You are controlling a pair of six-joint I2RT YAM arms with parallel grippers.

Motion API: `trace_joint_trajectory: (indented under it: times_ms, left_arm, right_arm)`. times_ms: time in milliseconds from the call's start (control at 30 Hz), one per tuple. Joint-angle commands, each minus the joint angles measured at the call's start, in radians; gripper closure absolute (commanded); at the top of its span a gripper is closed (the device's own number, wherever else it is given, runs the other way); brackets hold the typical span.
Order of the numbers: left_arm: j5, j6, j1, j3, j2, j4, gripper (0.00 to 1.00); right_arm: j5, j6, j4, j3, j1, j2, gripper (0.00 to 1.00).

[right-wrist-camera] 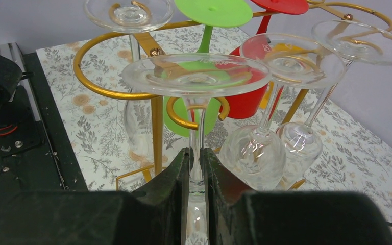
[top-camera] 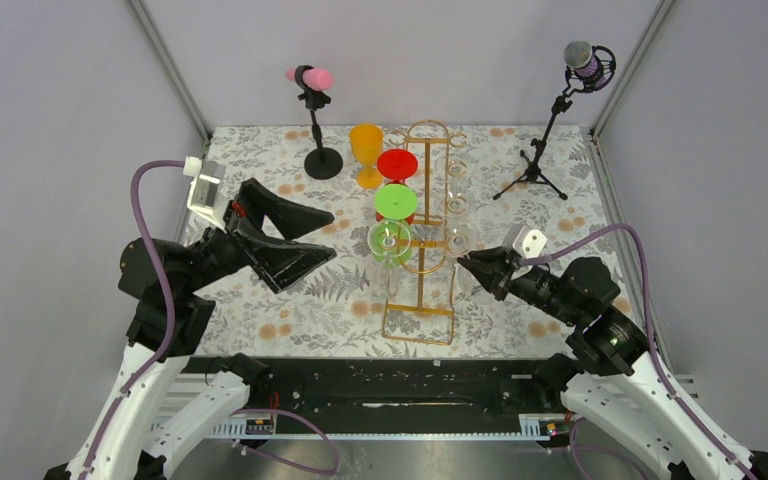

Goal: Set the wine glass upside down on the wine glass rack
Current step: Turn the wine glass upside down at the wine rack.

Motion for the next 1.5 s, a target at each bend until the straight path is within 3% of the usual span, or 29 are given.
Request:
trace_joint_trajectory:
  times_ms: [0, 333, 533, 1100, 1233, 1467]
  left_arm:
    - [0.005, -0.003, -0.003, -0.004, -0.008, 0.025, 0.14]
    - [0.002, -0.006, -0.003, -0.013, -0.003, 0.024, 0.14]
    - [-0.002, -0.014, -0.003, -0.015, 0.004, 0.024, 0.13]
    - [-0.02, 0.003, -0.003, -0.021, -0.009, -0.011, 0.13]
    - [-0.077, 0.025, -0.003, -0.013, -0.016, -0.044, 0.1]
    - [-0.261, 0.06, -0.001, 0.054, 0.024, -0.157, 0.01]
  right_arm:
    - [-0.019, -0.014, 0.067, 0.01, -0.008, 0.011, 1.0]
    - [0.005, 0.014, 0.12, -0.056, -0.007, 0.012, 1.0]
    - [0.029, 0.017, 0.144, -0.095, -0.007, -0.03, 0.8]
    - [0.003, 0.003, 0.145, -0.077, -0.008, -0.013, 0.61]
    - [-0.014, 0.002, 0.113, -0.062, -0.006, -0.045, 0.5]
    - [-0.003, -0.013, 0.047, -0.045, -0.007, -0.142, 0.46]
